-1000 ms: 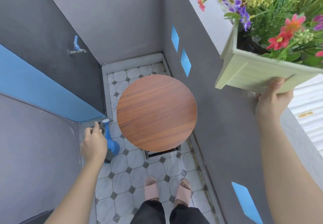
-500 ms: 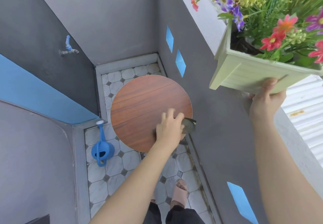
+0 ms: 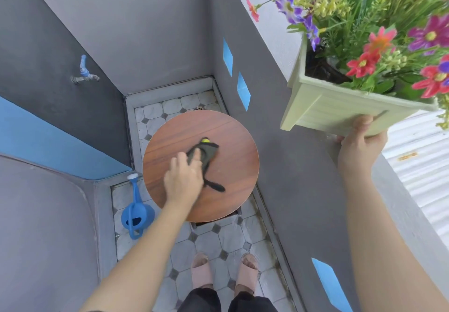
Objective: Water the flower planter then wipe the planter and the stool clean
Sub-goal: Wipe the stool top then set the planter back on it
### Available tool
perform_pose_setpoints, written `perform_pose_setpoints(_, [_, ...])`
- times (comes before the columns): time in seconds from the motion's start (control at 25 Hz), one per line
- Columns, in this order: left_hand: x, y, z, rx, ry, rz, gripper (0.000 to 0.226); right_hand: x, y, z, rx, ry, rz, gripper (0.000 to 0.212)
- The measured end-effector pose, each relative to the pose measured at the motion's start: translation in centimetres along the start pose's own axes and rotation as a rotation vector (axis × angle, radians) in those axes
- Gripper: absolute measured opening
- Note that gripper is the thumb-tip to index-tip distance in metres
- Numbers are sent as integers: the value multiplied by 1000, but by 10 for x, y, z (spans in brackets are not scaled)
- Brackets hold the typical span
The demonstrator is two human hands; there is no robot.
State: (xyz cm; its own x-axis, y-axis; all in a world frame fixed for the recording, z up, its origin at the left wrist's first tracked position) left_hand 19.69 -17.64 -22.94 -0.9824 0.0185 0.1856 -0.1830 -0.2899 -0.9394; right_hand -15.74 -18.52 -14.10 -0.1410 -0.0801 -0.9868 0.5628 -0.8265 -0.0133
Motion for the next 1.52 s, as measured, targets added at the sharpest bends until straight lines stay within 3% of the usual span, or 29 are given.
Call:
perform_pose_setpoints(0.2, [-92,-12,21,34,-464,59,35,-4,4,-4,-17,25,24,58])
perform_pose_setpoints(0.28, [-96,-18,8,69,-525,47,35,-2,2,-3,-20,25,11,66])
perform_pose_setpoints(0.4, [-54,-23,-29,51,-389,-3,33,3,-1,-1,-4,9,-22,72])
perform_pose_setpoints(0.6, [70,-5,-63,-136,95,-120,36,0,0,-1,-15,26,-1,50])
perform_pose_setpoints(0.76, [119,23,-3,-146,171,-54,37,-4,3,-3,-20,21,17,43])
perform_pose_setpoints(0.88, [105,40,54,-177,33,-17,42,-2,1,-3,-9,13,12,32])
perform_pose_setpoints(1.08, [18,38,112,-110,-259,7,42,-2,2,-3,-10,20,-8,51])
perform_pose_setpoints(1.28, [-75,13,94,-1,-467,43,41,-9,5,-7,-14,53,15,31])
perform_pose_setpoints(1.44, [-133,-1,46,-12,-740,-3,37,-14,3,-6,7,36,13,43])
perform_pose_setpoints(1.52, [-151,-4,25,-36,-791,-31,36,-15,1,-5,33,17,44,47])
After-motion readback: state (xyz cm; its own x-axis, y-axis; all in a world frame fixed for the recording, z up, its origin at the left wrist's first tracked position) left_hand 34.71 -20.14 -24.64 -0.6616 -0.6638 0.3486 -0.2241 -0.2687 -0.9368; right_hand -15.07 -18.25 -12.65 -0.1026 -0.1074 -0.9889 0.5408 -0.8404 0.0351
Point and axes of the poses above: each hand's wrist, its own z-axis towards the middle knuckle, its own y-axis out of the palm, x = y × z, the point moved 5 cm from there along z, towards the middle knuckle, and after that the axes turned 11 degrees about x, right-handed, at the moved point
